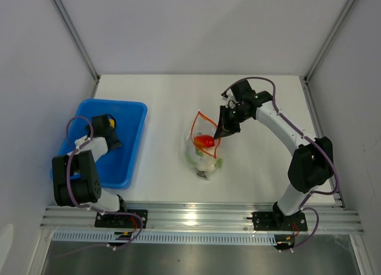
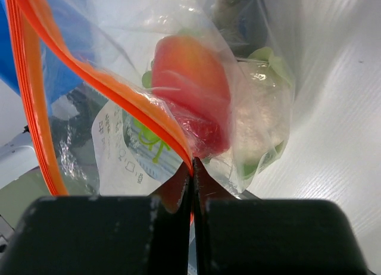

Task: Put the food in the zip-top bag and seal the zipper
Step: Pick up the fake fruit from the bin.

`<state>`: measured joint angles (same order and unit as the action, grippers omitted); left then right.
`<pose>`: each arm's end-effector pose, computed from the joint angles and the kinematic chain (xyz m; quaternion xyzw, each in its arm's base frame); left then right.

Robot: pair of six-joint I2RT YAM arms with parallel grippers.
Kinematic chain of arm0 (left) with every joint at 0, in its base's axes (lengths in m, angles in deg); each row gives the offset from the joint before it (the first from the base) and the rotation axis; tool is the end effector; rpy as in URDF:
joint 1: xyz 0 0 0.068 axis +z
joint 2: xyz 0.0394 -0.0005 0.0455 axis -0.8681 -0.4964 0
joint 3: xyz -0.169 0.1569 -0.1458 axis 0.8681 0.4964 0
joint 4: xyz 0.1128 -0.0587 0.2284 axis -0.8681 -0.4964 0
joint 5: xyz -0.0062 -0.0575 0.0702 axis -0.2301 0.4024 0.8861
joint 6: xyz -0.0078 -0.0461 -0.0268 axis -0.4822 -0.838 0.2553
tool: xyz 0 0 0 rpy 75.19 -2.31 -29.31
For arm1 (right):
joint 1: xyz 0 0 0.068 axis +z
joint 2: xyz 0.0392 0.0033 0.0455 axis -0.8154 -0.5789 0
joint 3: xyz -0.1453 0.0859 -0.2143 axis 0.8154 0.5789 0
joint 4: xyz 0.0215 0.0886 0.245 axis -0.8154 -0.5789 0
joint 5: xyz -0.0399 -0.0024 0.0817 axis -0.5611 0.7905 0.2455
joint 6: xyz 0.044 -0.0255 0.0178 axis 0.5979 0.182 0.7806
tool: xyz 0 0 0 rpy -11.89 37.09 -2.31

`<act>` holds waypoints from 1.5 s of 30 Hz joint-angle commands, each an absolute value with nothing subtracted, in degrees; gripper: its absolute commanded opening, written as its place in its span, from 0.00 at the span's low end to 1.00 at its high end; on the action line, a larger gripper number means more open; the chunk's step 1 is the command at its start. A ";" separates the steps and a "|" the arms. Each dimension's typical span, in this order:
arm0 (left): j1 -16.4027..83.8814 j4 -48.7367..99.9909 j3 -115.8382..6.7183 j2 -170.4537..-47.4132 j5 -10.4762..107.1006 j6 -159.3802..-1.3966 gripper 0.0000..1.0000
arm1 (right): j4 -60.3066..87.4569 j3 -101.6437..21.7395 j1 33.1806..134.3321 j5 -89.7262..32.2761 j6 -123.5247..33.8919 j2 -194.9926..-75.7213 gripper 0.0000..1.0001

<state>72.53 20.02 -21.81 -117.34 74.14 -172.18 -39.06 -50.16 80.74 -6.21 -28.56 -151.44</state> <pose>0.2722 0.0703 0.1674 -0.8100 0.4446 -0.1535 0.3503 0.3064 0.1701 0.2916 -0.0823 0.9400 0.3192 0.0878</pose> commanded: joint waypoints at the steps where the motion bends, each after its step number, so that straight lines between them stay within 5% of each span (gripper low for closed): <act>1: 73.07 22.38 -22.56 -119.22 78.63 -179.37 1.00 | -39.18 -51.59 79.07 -4.99 -30.27 -152.45 0.00; 30: 75.00 26.16 -29.41 -129.59 83.47 -183.59 0.94 | -42.78 -55.28 74.76 -4.73 -32.56 -156.23 0.00; 39: 75.18 28.62 -29.41 -131.52 82.07 -184.12 0.81 | -43.40 -54.85 74.32 -4.99 -33.00 -155.35 0.00; 45: 75.27 32.66 -25.64 -130.82 80.74 -184.12 0.54 | -43.31 -54.76 74.23 -4.90 -33.17 -155.00 0.00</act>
<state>74.65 30.05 -27.25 -131.15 81.04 -183.02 -42.91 -52.85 74.51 -5.23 -32.25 -155.79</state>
